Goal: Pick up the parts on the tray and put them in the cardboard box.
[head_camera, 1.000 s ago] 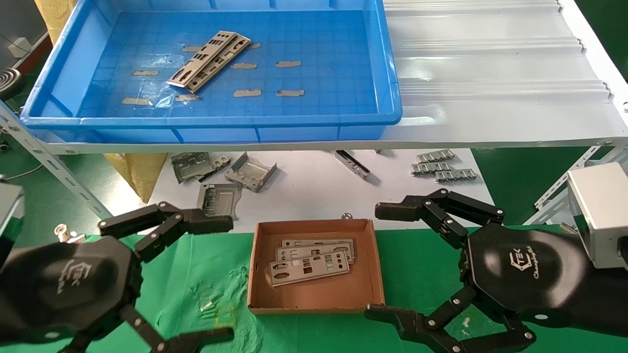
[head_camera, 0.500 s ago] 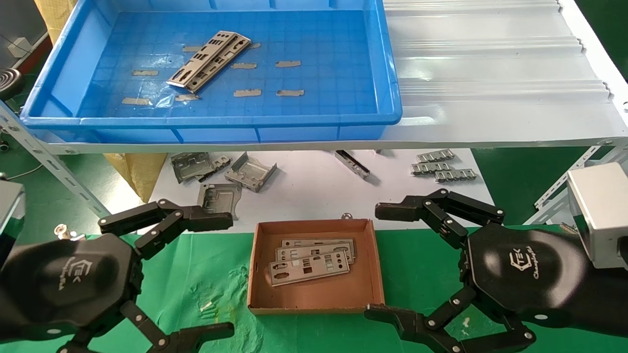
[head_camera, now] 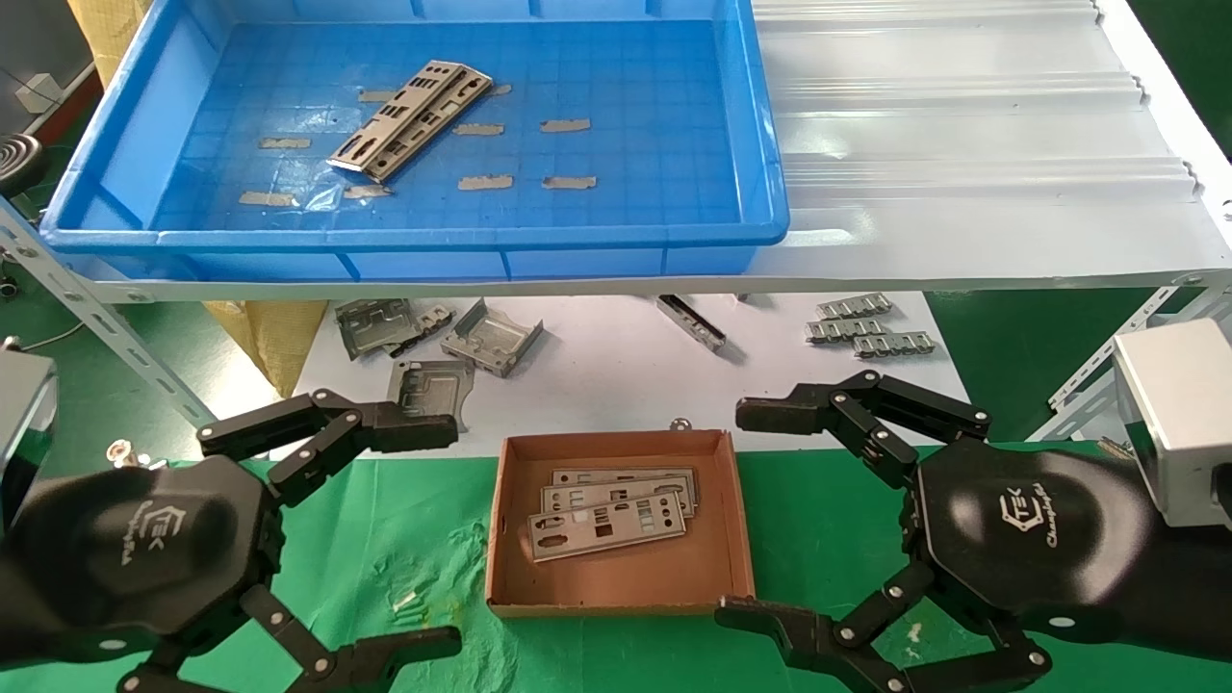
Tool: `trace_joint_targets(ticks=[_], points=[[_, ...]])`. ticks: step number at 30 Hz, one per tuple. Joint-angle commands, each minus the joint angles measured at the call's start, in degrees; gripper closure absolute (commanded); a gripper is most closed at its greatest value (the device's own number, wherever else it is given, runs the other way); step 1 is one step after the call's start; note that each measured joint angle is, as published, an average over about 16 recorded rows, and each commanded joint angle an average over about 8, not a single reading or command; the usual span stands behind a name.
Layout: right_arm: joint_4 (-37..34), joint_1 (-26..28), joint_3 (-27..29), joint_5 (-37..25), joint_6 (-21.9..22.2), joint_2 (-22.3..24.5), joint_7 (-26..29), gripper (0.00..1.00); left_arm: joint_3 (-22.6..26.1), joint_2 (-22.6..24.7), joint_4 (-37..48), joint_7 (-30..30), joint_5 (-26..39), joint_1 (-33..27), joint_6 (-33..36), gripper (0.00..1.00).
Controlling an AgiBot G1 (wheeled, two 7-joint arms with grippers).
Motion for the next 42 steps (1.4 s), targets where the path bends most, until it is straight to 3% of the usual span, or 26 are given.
trace_joint_targets(ticks=[1,42], points=[[0.0,0.0,0.0,0.0,0.0,0.0,0.0,0.0,0.03,0.03,0.07,0.02,0.02,-0.03,0.01,0.0],[0.0,0.0,0.0,0.0,0.0,0.0,0.0,0.0,0.14,0.17,0.36,0.13,0.11,-0.14,0.04,0.0]])
